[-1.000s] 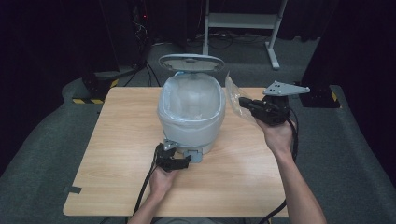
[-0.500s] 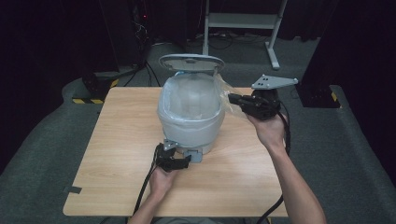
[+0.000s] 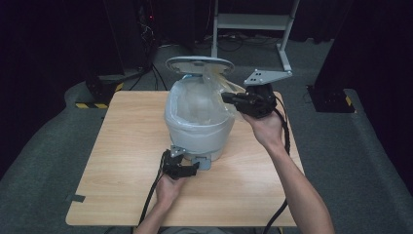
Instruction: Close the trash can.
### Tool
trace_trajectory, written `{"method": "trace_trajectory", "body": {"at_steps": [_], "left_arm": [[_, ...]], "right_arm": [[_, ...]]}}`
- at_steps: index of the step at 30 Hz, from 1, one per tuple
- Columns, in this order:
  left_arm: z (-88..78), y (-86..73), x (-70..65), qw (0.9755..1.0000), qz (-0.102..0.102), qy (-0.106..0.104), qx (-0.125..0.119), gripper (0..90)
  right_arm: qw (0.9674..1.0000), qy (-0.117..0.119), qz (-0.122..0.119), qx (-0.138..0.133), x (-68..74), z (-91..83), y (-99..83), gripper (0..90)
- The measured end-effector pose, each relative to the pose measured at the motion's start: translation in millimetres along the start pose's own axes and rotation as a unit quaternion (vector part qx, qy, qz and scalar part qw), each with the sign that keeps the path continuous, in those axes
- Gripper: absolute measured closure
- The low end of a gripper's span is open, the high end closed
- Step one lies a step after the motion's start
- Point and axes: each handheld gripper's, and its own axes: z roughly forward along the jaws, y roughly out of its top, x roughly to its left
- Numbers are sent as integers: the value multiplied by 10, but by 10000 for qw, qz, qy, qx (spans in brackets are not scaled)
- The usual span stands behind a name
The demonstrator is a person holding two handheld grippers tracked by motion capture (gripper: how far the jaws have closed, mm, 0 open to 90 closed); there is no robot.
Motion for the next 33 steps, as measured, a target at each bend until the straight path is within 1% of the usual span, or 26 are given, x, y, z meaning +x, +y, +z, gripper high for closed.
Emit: {"method": "trace_trajectory", "body": {"at_steps": [8,15,20,22,26,30,33], "left_arm": [[-1,0,0,10000,-2,4,-4,142],[-2,0,1,10000,5,12,-9,143],[-2,0,1,10000,9,15,-13,144],[-1,0,1,10000,5,14,-12,145],[-2,-1,1,10000,1,8,-14,147],[-2,-1,1,10000,2,6,-15,149],[-2,-1,2,10000,11,11,-22,149]], "right_arm": [[9998,134,-39,130,35,162,48,900],[9998,175,-100,96,82,315,115,900],[9997,235,-38,80,96,425,123,900],[9996,252,-57,134,96,474,119,900],[9992,348,24,208,77,581,87,900],[9989,419,-72,217,139,646,85,900],[9988,447,-59,179,162,663,94,900]]}}
